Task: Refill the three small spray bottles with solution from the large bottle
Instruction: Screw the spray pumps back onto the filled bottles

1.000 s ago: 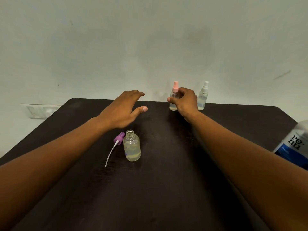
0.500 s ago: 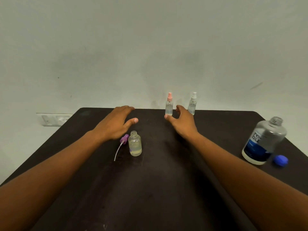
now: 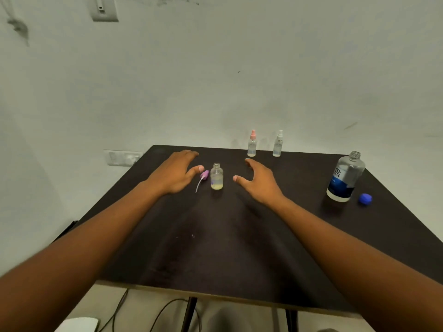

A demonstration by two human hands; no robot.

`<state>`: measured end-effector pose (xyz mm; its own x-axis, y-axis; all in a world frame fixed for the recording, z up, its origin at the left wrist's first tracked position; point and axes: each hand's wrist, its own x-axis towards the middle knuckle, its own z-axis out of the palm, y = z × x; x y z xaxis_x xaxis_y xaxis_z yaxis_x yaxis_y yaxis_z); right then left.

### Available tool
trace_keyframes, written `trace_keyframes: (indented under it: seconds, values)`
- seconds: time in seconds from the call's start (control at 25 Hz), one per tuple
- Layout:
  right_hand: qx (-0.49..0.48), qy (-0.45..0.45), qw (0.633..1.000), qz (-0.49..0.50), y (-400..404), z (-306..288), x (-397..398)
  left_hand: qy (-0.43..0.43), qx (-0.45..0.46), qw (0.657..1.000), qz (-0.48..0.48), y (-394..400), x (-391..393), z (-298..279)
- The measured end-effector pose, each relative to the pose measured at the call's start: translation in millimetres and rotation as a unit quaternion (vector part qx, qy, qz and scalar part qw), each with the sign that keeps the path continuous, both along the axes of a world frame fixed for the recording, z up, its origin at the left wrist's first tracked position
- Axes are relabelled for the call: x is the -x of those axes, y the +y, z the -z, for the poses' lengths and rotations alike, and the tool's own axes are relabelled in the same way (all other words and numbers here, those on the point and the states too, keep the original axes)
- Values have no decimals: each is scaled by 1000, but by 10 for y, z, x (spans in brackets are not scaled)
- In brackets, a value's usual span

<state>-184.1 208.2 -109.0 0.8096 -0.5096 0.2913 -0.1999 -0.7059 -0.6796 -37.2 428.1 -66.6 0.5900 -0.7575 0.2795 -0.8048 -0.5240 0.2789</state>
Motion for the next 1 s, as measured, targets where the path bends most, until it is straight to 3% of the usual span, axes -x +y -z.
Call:
trace_keyframes:
  seconds: [0.32, 0.64, 1.0]
  values:
    - [-54, 2, 998, -24, 422, 33, -192, -9, -8, 1000, -10, 263, 143, 43]
    - [-149, -15, 989, -15, 358, 314, -831, 6, -10, 1000, -9, 64, -293, 291]
    - [-179, -87, 980, -16, 306, 551, -1156, 14, -16, 1000, -11, -263, -730, 472]
